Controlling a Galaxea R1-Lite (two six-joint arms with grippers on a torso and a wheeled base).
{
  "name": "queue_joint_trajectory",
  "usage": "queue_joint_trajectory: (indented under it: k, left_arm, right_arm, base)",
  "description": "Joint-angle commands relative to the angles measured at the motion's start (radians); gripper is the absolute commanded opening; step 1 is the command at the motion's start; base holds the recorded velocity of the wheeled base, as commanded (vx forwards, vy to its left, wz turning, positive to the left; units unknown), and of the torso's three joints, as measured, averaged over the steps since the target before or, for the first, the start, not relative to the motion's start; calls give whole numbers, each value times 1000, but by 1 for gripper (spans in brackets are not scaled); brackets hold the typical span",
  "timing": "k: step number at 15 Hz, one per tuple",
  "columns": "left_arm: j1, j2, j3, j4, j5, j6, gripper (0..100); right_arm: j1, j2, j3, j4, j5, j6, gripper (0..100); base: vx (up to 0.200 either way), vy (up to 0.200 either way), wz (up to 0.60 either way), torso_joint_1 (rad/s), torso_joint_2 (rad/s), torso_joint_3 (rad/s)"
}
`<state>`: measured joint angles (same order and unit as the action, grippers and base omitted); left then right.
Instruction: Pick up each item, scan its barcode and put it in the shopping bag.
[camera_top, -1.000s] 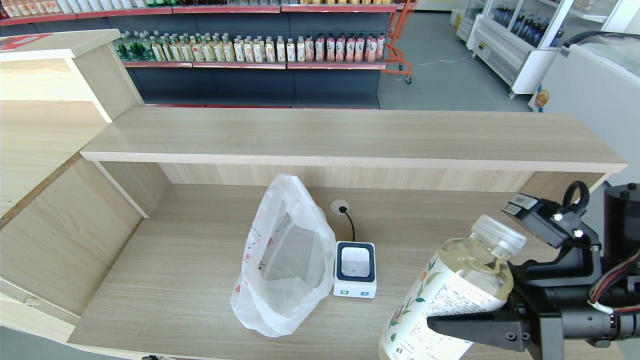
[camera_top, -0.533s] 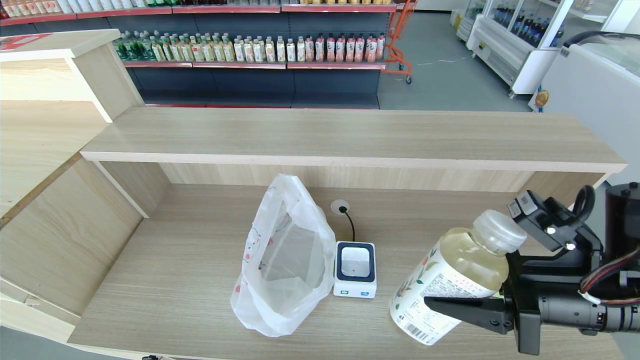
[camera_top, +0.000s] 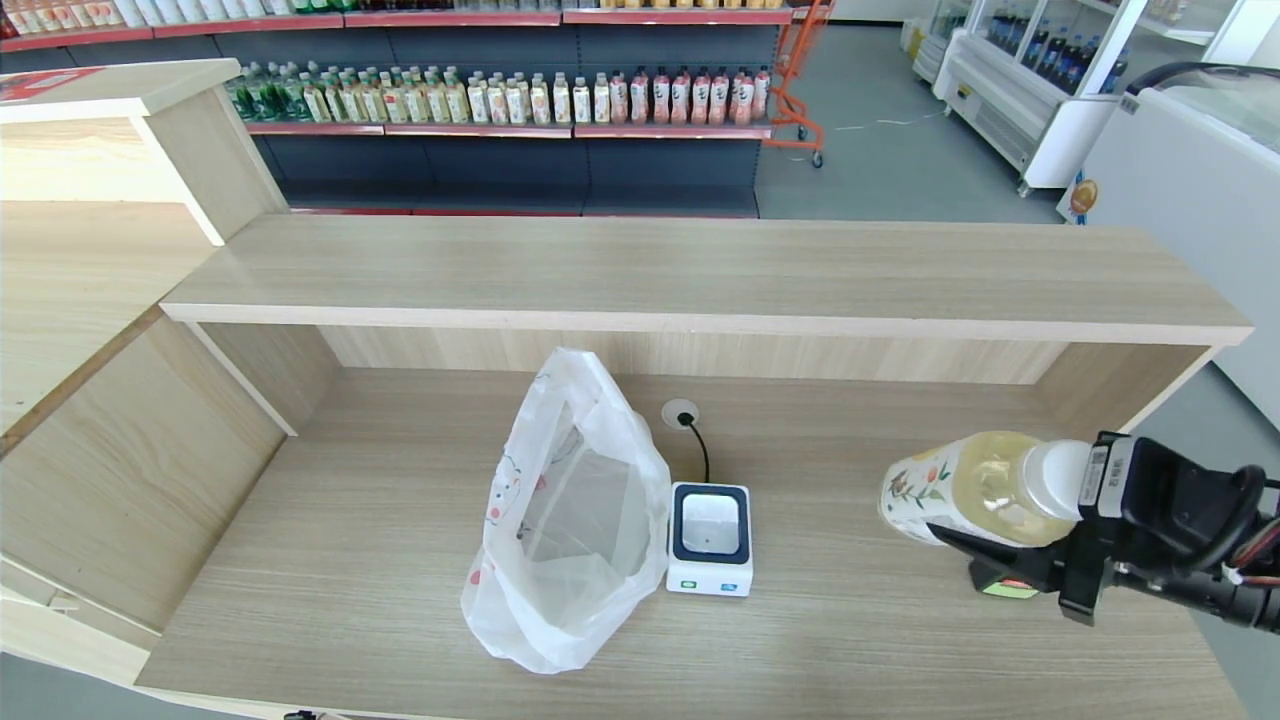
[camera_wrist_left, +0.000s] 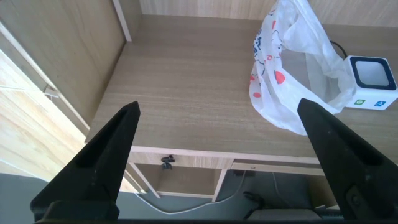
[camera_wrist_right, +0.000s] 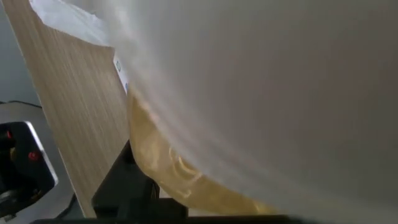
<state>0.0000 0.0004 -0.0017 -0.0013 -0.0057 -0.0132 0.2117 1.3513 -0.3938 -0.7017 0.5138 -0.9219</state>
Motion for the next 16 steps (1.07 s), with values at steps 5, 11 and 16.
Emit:
queue_joint_trajectory:
  k: [5, 11, 16]
  left_arm:
    - [0, 0, 0, 0, 0, 1, 100]
    - [0, 0, 0, 0, 0, 1, 100]
    - [0, 0, 0, 0, 0, 1, 100]
  right_arm:
    - [46, 81, 16, -45, 11, -110, 0]
    - [49, 123, -17, -56, 28, -115, 0]
    - [49, 157, -26, -58, 35, -110, 0]
  base:
    - [0, 0, 0, 0, 0, 0]
    - [0, 67, 0, 1, 1, 2]
    - [0, 200, 0, 4, 1, 3]
